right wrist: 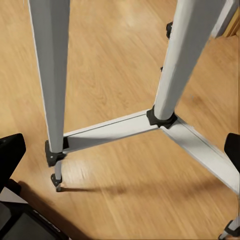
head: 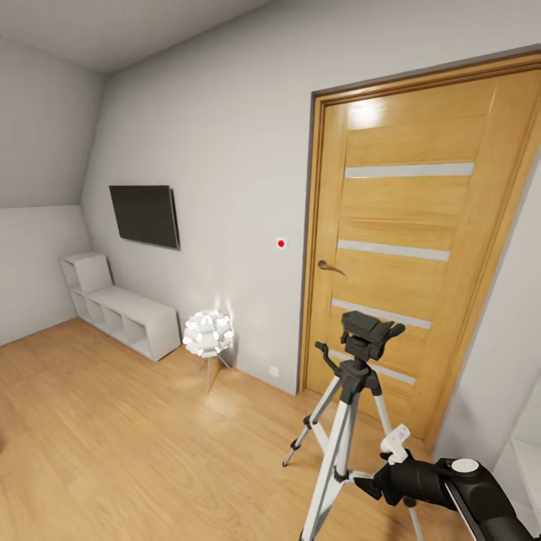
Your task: Attach the digital camera to the camera tripod in the bedroom.
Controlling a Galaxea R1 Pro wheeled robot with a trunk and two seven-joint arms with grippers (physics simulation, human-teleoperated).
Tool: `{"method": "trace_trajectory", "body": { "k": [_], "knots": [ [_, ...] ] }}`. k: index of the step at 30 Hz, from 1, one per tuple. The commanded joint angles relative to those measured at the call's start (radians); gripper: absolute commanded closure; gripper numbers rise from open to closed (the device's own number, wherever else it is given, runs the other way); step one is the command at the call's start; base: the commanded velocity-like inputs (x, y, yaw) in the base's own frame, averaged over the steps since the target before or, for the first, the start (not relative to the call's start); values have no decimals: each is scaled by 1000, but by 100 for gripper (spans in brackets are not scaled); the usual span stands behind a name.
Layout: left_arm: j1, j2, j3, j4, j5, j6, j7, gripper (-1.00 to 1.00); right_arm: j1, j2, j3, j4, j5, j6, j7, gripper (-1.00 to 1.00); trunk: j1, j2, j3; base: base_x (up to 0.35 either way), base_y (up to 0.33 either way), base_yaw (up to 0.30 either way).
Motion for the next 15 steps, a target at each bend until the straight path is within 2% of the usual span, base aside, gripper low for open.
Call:
{"method": "trace_trajectory", "body": {
  "k": [1, 9, 15],
  "knots": [
    [0, 0, 0, -2, 5, 4, 6, 100, 0, 0, -1, -1, 10, 2, 10, -100, 0, -1, 0, 52, -73, 0],
    [0, 1, 0, -2, 5, 5, 4, 100, 8, 0, -1, 0, 16, 0, 9, -100, 0, -1, 0, 13, -18, 0],
    [0, 1, 1, -2, 5, 6, 4, 100, 39, -2, -2, 0, 16, -37, 12, -100, 0, -1, 0, 1, -1, 0]
  ]
}}
